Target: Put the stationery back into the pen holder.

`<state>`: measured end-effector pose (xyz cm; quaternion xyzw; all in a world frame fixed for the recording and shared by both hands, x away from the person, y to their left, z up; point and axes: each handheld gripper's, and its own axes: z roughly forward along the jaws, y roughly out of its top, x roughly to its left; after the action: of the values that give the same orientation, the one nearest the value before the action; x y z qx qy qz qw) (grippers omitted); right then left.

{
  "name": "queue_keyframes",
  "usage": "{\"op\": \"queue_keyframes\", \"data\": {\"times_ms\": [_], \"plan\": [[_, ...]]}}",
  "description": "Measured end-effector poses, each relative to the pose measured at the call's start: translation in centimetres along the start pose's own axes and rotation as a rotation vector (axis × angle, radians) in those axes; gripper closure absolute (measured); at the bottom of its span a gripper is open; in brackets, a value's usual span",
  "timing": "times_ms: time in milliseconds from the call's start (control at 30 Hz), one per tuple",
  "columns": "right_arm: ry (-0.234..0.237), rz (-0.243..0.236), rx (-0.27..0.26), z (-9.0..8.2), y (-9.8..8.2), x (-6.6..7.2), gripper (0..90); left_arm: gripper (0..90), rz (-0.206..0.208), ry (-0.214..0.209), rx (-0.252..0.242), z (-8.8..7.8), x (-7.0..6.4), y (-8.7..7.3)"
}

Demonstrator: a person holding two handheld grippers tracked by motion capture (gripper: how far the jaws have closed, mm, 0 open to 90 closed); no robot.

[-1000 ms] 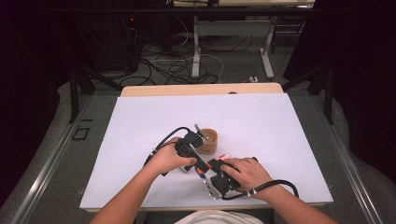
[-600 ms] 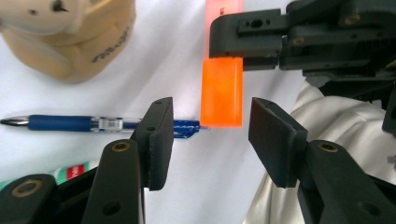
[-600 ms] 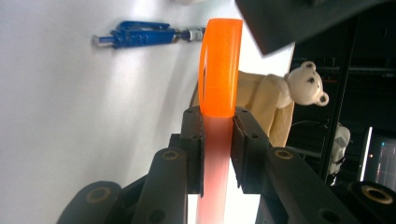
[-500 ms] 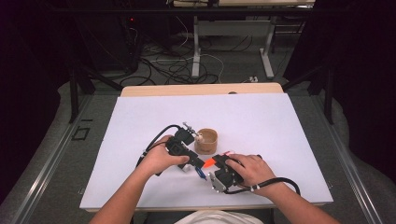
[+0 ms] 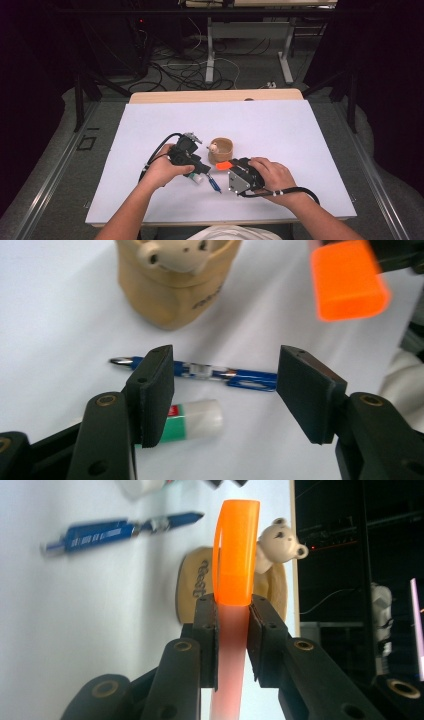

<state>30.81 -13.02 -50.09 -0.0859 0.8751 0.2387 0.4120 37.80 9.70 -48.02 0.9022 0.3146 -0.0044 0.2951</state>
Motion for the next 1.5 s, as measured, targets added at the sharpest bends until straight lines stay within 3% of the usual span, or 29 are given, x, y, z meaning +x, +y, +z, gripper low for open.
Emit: {"op": "queue_keyframes", "data": {"times_ms": [100,167,267,367,433,800,1300,1500], "plan": [[-0.002,0.076,-0.015,0.0,-0.3,-0.4,76.7,38.1,0.005,0.02,-0.025,-0.1,0.3,-0.2],[0.014,0.091,-0.024,-0.1,-0.4,-1.1,76.7,37.6,-0.003,0.027,-0.033,-0.2,0.4,-0.3],[0.017,0.209,-0.063,-0.1,-0.7,-1.5,76.7,36.9,-0.009,0.03,-0.048,-0.3,0.5,-0.4],[0.018,0.273,-0.078,-0.2,-1.1,-2.0,76.7,36.4,-0.013,0.041,-0.052,-0.4,0.6,-0.5],[0.015,0.314,-0.095,-0.2,-1.3,-2.4,76.7,36.4,-0.029,0.026,-0.059,-0.4,0.7,-0.6],[0.017,0.54,-0.19,0.4,-2.4,-4.5,76.7,19.2,-0.077,0.052,-0.094,-0.5,1.4,-0.8],[-0.028,0.802,-0.35,1.7,-2.9,-6.4,76.7,8.1,-0.096,0.129,-0.121,-0.7,1.8,-1.1],[-0.05,0.902,-0.396,2.6,-3.0,-6.5,76.7,6.0,-0.098,0.136,-0.131,-0.6,1.9,-1.2]]}}
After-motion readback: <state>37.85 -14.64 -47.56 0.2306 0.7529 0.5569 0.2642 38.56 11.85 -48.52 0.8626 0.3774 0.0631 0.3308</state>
